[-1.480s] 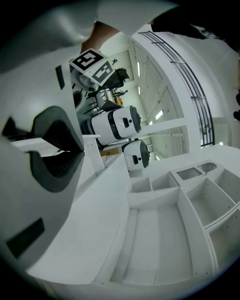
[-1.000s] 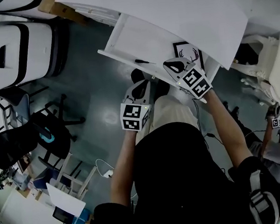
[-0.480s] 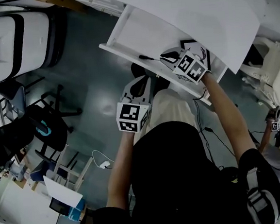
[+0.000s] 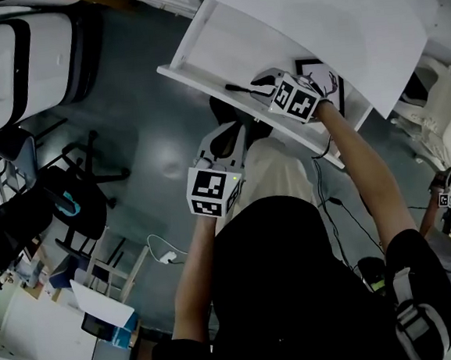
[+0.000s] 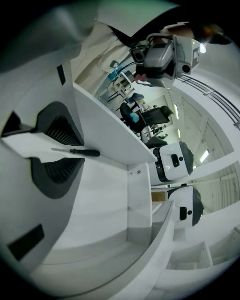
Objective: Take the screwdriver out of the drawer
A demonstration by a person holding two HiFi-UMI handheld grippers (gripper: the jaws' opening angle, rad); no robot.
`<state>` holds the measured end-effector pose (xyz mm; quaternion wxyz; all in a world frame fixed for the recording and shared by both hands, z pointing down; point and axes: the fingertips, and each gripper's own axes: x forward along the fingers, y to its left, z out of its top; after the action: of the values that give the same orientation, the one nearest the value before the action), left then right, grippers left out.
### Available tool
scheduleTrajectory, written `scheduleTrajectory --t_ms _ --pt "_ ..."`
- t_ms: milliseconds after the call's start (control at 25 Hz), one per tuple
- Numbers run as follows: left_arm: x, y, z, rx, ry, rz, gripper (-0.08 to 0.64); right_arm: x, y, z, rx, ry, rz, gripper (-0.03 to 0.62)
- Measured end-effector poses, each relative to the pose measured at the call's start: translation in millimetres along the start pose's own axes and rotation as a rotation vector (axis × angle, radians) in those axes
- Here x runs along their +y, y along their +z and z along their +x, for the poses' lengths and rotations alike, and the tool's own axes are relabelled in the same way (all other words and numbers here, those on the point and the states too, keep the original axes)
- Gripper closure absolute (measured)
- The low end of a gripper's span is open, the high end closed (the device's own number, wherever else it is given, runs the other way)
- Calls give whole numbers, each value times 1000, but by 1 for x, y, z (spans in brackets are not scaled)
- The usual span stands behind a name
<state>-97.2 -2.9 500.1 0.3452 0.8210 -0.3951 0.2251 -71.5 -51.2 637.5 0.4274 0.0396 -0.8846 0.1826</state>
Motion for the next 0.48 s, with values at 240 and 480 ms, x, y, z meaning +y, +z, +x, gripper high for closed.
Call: scheduleTrajectory --t_ms 240,480 --pt "3 -4 3 13 0 -13 529 2 -6 21 64 2 -100 485" --pt "10 -4 5 22 0 -18 529 0 -7 37 61 33 -109 482"
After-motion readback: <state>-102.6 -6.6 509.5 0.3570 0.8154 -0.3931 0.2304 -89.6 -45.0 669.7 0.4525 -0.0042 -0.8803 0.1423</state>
